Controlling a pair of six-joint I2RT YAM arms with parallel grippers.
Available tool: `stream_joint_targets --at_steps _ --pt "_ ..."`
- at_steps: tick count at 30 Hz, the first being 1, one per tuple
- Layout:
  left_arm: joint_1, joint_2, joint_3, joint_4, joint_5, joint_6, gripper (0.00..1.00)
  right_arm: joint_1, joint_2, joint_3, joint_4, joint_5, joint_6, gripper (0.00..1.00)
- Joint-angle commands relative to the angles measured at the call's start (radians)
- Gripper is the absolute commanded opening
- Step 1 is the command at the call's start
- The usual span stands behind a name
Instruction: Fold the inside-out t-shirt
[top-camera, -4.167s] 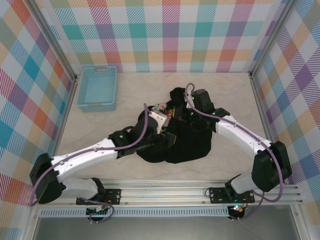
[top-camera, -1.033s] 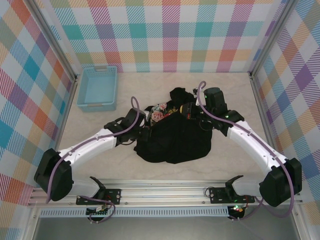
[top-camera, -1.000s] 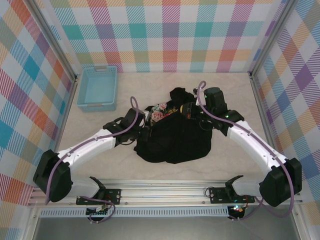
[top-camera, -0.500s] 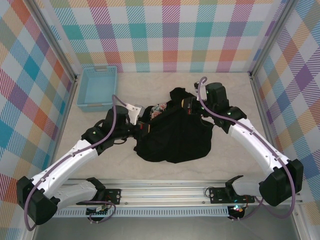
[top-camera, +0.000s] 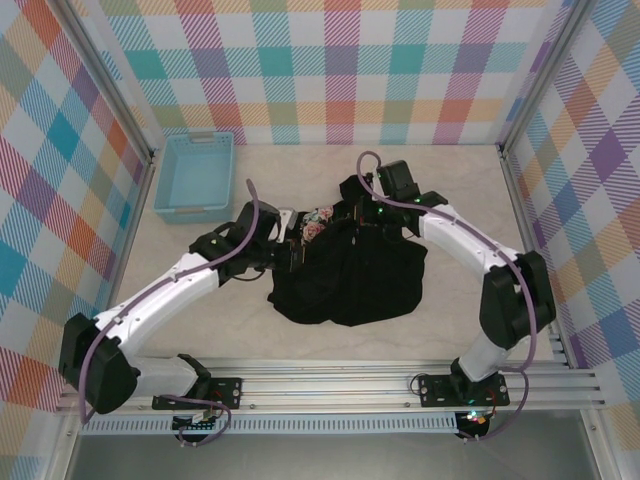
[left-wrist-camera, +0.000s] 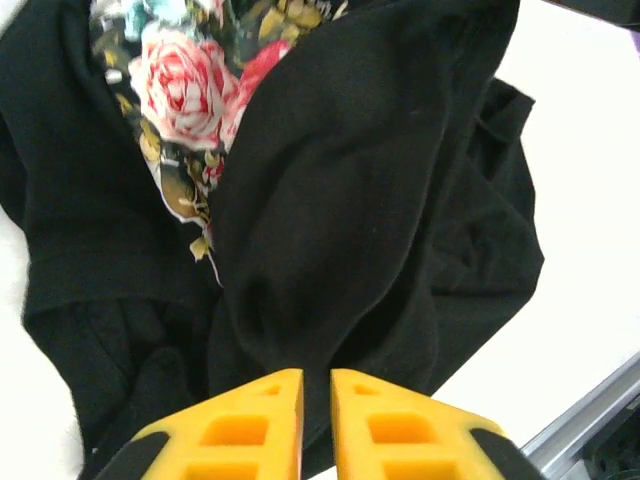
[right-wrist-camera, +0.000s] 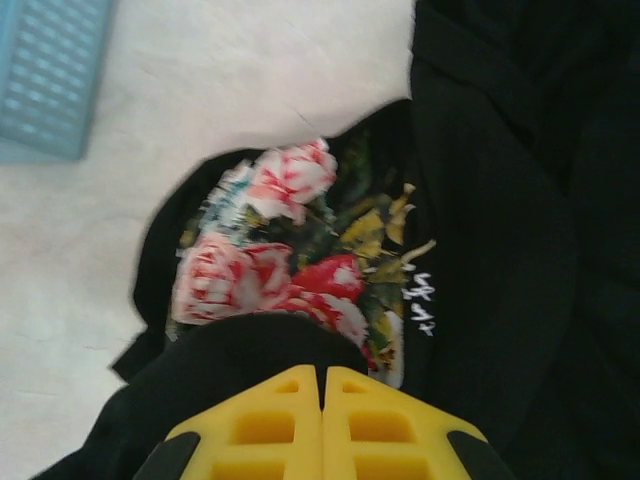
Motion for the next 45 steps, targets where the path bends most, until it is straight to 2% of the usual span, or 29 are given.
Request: stream_joint_targets --at_steps 1,4,9,13,15,18,21,23,25,30,32,40,45 --pt "0.01 0.033 -0.028 0.043 0.069 -0.009 0.3 -0.008 0.017 0.051 -0.084 0.058 -0.07 0.0" --pt "0.009 0.033 -0.054 0.108 0.093 0.021 0.41 -0.024 0.038 0.049 -0.133 0.097 -0.107 0.0" --pt "0.006 0.035 -0.123 0.241 0.135 0.18 0.53 -0.062 0.073 0.046 -0.138 0.07 -0.119 0.0" --pt "0.008 0.092 -0.134 0.31 0.025 0.255 0.62 -0.076 0.09 0.054 -0.136 0.062 -0.126 0.0" --pt "0.009 0.104 -0.131 0.313 -0.015 0.307 0.63 -0.079 0.093 0.056 -0.138 0.055 -0.129 0.0" --pt "0.008 0.102 -0.109 0.279 -0.04 0.328 0.62 -0.082 0.096 0.065 -0.146 0.047 -0.137 0.0" --pt "-0.019 0.099 -0.093 0.261 0.054 0.27 0.55 -0.082 0.1 0.072 -0.147 0.045 -0.143 0.0" --pt "-0.058 0.104 -0.069 0.191 0.046 0.242 0.51 -0.083 0.098 0.071 -0.145 0.042 -0.141 0.0" --pt "-0.078 0.113 -0.047 0.16 0.043 0.187 0.46 -0.082 0.097 0.066 -0.138 0.031 -0.139 0.0" --pt "-0.078 0.225 0.02 0.145 0.13 -0.01 0.44 -0.082 0.098 0.064 -0.132 0.02 -0.137 0.0" --pt "-0.078 0.256 0.029 0.161 0.123 -0.046 0.43 -0.082 0.092 0.058 -0.128 0.016 -0.133 0.0" --pt "-0.078 0.345 0.08 0.139 0.081 -0.057 0.45 -0.082 0.067 0.043 -0.124 0.015 -0.133 0.0" --pt "-0.077 0.353 0.075 0.179 0.099 -0.063 0.37 -0.082 0.067 0.041 -0.125 0.012 -0.13 0.0"
